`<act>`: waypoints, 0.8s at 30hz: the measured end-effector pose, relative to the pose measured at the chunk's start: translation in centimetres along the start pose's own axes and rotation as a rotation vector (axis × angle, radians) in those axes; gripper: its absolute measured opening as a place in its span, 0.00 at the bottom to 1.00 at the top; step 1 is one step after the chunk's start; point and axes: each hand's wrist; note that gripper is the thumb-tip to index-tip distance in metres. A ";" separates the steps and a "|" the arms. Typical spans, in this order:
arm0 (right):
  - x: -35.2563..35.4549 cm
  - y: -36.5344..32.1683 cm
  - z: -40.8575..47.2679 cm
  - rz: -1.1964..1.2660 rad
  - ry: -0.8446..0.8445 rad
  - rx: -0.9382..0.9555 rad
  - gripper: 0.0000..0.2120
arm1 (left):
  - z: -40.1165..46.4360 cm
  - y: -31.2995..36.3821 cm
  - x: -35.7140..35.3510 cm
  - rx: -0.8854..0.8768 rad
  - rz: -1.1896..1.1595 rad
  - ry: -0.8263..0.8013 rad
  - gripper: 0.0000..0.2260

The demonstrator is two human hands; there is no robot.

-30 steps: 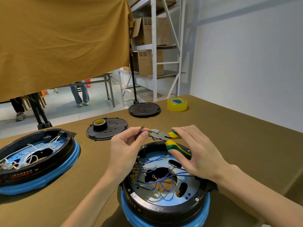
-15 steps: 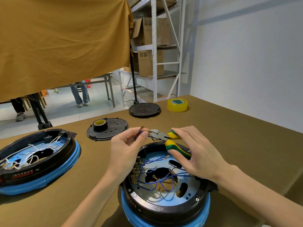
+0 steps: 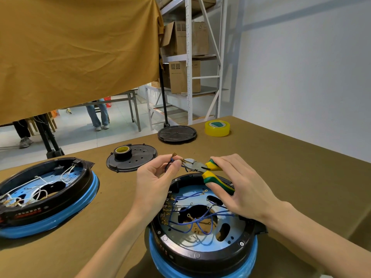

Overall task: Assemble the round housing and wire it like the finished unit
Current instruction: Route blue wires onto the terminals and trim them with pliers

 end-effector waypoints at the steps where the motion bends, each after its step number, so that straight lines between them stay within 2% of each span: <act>1: 0.0 0.0 0.0 0.002 -0.001 0.000 0.27 | 0.0 0.0 0.0 0.000 0.001 -0.002 0.06; 24: -0.1 0.1 -0.1 0.034 0.013 0.001 0.27 | 0.2 -0.6 0.2 0.012 0.023 -0.024 0.06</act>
Point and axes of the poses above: each hand's wrist, its own z-axis towards the middle knuckle, its own x-axis out of the back of the hand, y = z × x, and after that the axes turned 7 degrees about x, right-handed
